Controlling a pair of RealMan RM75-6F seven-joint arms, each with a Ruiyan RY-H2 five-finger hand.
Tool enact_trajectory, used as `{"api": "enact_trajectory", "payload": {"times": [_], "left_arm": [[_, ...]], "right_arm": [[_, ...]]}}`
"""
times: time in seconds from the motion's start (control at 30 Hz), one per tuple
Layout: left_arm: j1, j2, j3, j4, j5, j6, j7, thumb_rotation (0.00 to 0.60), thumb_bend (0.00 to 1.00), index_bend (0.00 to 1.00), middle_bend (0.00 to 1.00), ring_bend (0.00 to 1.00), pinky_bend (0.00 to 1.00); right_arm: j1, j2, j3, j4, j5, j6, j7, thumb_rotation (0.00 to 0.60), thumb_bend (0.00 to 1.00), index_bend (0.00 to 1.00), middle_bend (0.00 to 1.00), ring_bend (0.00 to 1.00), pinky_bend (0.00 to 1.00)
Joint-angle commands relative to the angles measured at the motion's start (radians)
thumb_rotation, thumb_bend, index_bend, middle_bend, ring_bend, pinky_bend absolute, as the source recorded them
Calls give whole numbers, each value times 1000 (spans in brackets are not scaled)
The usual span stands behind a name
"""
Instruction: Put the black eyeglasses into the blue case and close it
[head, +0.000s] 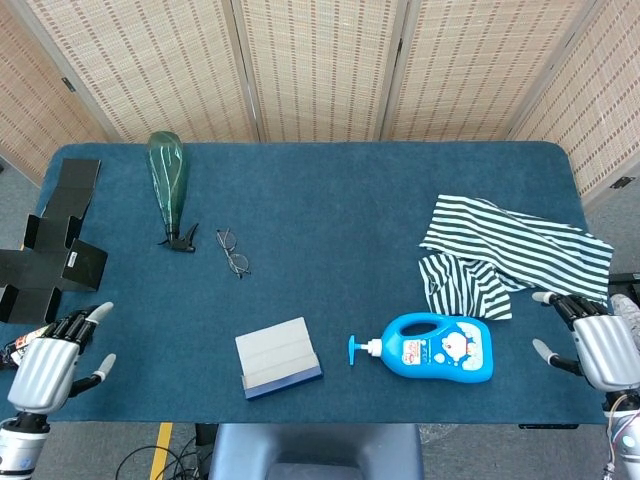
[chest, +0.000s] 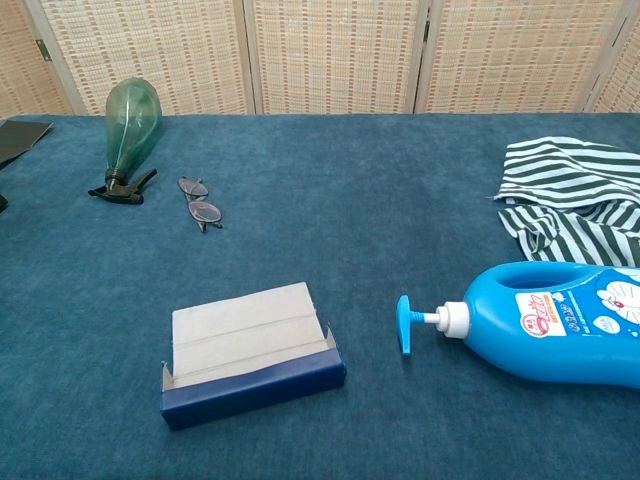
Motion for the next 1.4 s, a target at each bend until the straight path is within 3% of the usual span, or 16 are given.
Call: {"api": "enact_trajectory", "payload": {"times": [0.03, 0.13, 0.2, 0.37, 0.5, 0.6, 0.9, 1.13, 1.4], "left_arm": [[-51, 10, 10, 16, 61, -39, -50, 600, 351, 228, 493, 497, 667], [-105, 20, 20, 10, 123, -90, -60, 600, 351, 257, 722, 684, 835], [-137, 27, 29, 0, 155, -124, -75, 600, 351, 267, 795, 750, 887], [-243, 51, 61, -28, 267, -225, -128, 600, 378, 300, 909, 874, 967], [-320, 37, 77, -35, 355, -264, -182, 600, 479, 350, 982, 966, 1000], [-379, 26, 87, -42, 394, -320, -197, 600, 511, 351, 998, 987, 1000], [-529, -30, 91, -90, 401, -543, -138, 600, 539, 206, 999, 990, 1000], [-609, -88, 57, -148, 304, -752, 11, 600, 540, 120, 998, 1000, 1000], [-633, -185, 5, -139, 140, -896, 219, 600, 540, 82, 999, 1000, 1000]], "right_arm": [[3, 1, 2, -4, 1, -3, -5, 600, 228, 262, 361, 334, 391], [9, 1, 3, -10, 2, -12, -13, 600, 228, 262, 361, 334, 391], [11, 1, 4, -13, 4, -15, -17, 600, 228, 263, 361, 334, 391], [15, 4, 6, -21, 10, -22, -28, 600, 228, 263, 362, 334, 391], [16, 4, 7, -25, 14, -25, -34, 600, 228, 262, 362, 334, 391], [16, 3, 6, -24, 18, -29, -36, 600, 228, 262, 362, 334, 391], [15, 1, 7, -14, 36, -39, -32, 600, 228, 262, 362, 334, 391], [14, 1, 7, -8, 44, -43, -28, 600, 228, 263, 362, 334, 391], [11, 1, 7, 8, 54, -45, -10, 600, 228, 262, 367, 336, 391]]}}
